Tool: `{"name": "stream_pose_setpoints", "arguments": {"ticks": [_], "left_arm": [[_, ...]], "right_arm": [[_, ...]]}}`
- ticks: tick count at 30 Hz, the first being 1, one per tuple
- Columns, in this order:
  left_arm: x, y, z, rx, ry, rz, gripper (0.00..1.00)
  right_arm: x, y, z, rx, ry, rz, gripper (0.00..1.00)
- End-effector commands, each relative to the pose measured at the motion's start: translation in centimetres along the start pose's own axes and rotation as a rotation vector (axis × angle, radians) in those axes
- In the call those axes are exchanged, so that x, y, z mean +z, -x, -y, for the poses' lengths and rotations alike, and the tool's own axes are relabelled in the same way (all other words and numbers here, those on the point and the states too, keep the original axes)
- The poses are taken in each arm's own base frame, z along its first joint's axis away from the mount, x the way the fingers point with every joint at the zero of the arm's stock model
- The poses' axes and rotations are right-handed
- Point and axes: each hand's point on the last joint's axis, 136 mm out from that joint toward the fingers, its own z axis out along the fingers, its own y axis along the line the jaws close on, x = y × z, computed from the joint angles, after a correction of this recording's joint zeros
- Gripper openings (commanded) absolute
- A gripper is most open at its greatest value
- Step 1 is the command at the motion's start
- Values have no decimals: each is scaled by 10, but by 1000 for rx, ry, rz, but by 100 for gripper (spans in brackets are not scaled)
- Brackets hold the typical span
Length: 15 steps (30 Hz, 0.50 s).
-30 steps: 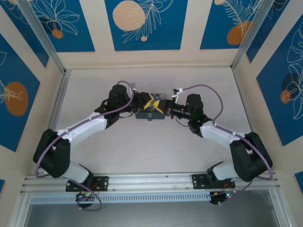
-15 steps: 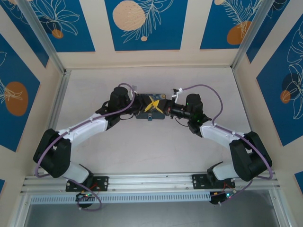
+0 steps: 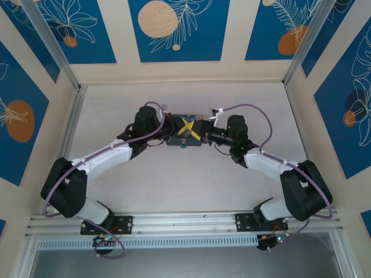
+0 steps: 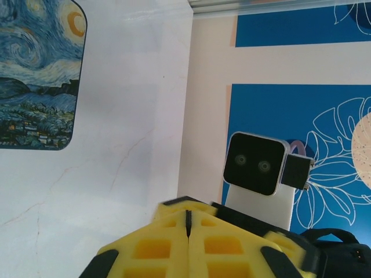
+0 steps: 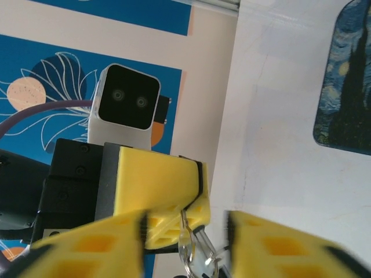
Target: Unlock the padlock with the key
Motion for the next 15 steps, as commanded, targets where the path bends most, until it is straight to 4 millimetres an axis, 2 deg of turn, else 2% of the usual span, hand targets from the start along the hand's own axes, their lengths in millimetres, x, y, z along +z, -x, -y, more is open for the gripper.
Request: {"name": "stream_pose_setpoints", "arguments": {"ticks": [1, 3, 6, 7, 13, 15], "left_arm": [[-2, 2, 7, 48, -7, 30, 0], [-5, 5, 11, 69, -9, 52, 0], [-8, 9, 17, 108, -13, 77, 0], [-9, 11, 20, 123, -16, 88, 0], [-20, 23, 36, 227, -31, 170, 0], [-24, 27, 41, 242, -43, 204, 0]], "right_arm": [[-20, 7, -2, -13, -19, 70, 63], [-32, 10, 3, 0, -45, 104, 68], [-48, 14, 3, 4, -62, 140, 71], [-50, 16, 0, 2, -64, 146, 75], [-50, 27, -19, -13, -51, 172, 84], [-46, 32, -24, -12, -38, 179, 84]]}}
